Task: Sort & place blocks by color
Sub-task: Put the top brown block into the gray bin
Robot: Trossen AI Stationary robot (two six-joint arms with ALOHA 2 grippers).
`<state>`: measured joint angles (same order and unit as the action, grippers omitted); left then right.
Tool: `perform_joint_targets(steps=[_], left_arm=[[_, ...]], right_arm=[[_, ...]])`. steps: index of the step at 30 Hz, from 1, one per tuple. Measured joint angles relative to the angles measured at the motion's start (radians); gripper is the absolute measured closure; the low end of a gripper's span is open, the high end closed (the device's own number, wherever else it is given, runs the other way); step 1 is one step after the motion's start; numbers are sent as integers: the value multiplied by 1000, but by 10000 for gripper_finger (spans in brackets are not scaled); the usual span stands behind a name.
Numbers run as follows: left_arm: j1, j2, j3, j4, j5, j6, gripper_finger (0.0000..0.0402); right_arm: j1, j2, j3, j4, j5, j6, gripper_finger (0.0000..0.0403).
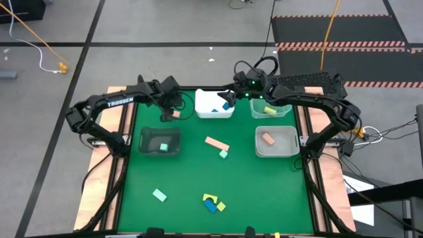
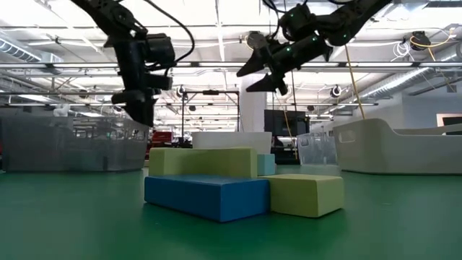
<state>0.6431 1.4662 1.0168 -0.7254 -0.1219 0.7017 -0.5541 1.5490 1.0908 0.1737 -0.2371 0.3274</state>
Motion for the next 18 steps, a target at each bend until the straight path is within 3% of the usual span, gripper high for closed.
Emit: perform_joint_targets(steps=[10,18], left_arm=[[-10,161,-1,-22,12,71,190],[-1,291,0,81,-36,88,190]], right_arm=[[0,-5,0,-28,0,0,110],[0,-5,0,-38,0,0,110]])
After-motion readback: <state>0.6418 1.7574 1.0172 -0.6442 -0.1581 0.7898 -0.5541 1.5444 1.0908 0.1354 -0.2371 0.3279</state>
